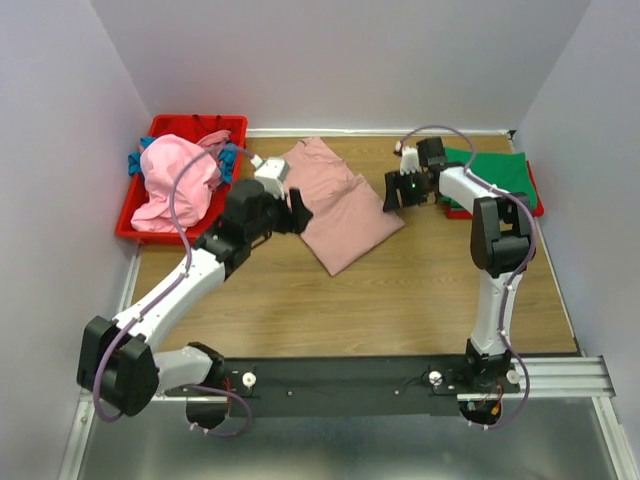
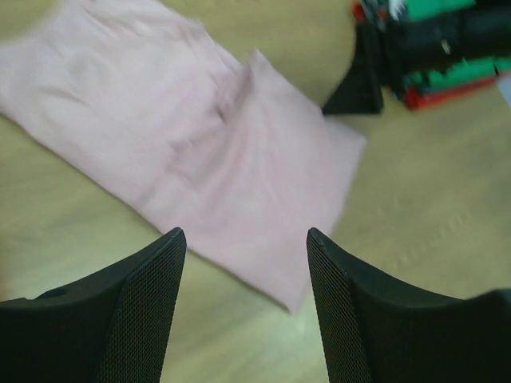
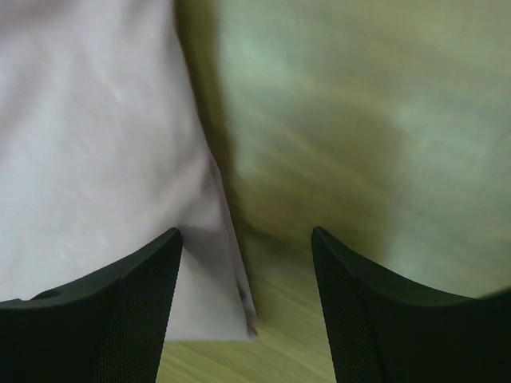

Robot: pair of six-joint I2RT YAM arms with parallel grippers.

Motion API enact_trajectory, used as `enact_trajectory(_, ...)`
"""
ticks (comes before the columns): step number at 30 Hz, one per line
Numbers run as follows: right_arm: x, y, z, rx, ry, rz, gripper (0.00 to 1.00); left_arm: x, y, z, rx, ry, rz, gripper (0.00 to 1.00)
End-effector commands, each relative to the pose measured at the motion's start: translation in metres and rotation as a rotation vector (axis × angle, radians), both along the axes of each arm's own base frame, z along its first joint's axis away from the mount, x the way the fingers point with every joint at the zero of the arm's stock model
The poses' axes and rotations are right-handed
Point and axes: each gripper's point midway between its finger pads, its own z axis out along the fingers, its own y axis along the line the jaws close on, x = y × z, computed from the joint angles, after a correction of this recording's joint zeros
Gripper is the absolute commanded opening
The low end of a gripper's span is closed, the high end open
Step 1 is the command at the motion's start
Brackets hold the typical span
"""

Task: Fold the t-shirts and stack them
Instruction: Fold the tshirt

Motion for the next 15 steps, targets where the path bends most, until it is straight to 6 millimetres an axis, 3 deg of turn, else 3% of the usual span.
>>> enact_trajectory(1,-0.032,0.004,-0.002,0.086,0.072,0.050,0.73,-0.056,-0.029,-0.028,-0.032,0.086,-0.133,0.70)
enact_trajectory(3,-0.049,0.006,-0.012,0.105,0.125,0.066,0.71,-0.071,-0.036,-0.027,-0.048,0.087,-0.165,0.70)
enact_trajectory(6,-0.071,0.011,-0.022,0.150,0.202,0.089,0.61,-0.096,-0.044,-0.024,-0.083,0.081,-0.206,0.70)
enact_trajectory(9,-0.095,0.011,-0.033,0.163,0.272,0.118,0.32,-0.117,-0.047,-0.020,-0.117,0.061,-0.246,0.69)
enact_trajectory(13,-0.130,0.005,-0.036,0.151,0.326,0.161,0.12,-0.141,-0.054,-0.029,-0.125,0.070,-0.306,0.69)
enact_trajectory(15,-0.141,-0.001,-0.033,0.134,0.326,0.170,0.07,-0.150,-0.060,-0.032,-0.127,0.072,-0.330,0.68)
